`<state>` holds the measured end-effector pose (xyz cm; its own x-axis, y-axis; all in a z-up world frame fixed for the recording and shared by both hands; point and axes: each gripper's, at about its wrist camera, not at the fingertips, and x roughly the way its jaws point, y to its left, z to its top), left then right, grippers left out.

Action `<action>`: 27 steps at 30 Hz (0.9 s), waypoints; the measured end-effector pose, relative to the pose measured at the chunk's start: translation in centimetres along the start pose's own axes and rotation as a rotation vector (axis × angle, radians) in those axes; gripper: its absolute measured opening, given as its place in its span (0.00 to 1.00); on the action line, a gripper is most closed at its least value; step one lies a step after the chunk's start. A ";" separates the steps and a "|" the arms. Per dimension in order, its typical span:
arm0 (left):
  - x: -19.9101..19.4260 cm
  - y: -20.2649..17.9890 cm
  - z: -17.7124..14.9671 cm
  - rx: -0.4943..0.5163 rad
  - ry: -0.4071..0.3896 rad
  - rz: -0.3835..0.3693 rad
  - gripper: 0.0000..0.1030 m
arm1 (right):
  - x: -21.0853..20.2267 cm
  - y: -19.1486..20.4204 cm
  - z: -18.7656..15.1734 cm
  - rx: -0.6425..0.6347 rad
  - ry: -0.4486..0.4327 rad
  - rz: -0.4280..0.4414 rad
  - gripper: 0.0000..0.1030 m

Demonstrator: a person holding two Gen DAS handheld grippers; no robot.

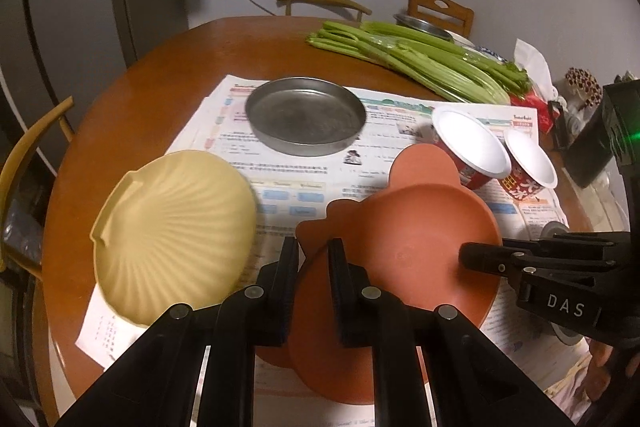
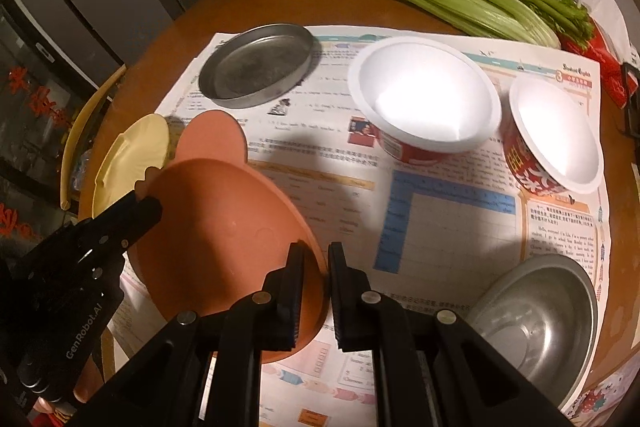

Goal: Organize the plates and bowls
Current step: 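Lift the orange bear plate with the right tool over the yellow plate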

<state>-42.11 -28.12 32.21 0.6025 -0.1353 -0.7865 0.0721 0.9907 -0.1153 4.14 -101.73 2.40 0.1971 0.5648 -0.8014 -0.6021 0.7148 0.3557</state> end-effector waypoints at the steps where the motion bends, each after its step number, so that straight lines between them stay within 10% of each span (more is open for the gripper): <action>1: -0.2 0.5 0.1 -0.012 -0.002 0.003 0.15 | 0.0 0.3 0.1 -0.005 0.001 0.002 0.12; 27: -2.5 10.4 2.0 -0.152 -0.065 0.124 0.13 | 1.5 11.9 4.6 -0.219 0.008 0.030 0.12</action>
<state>-41.28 -17.40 34.24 0.6496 -0.0065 -0.7603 -0.1237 0.9857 -0.1142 0.80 -90.46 7.64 0.1713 0.5807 -0.7959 -0.7616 0.5905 0.2670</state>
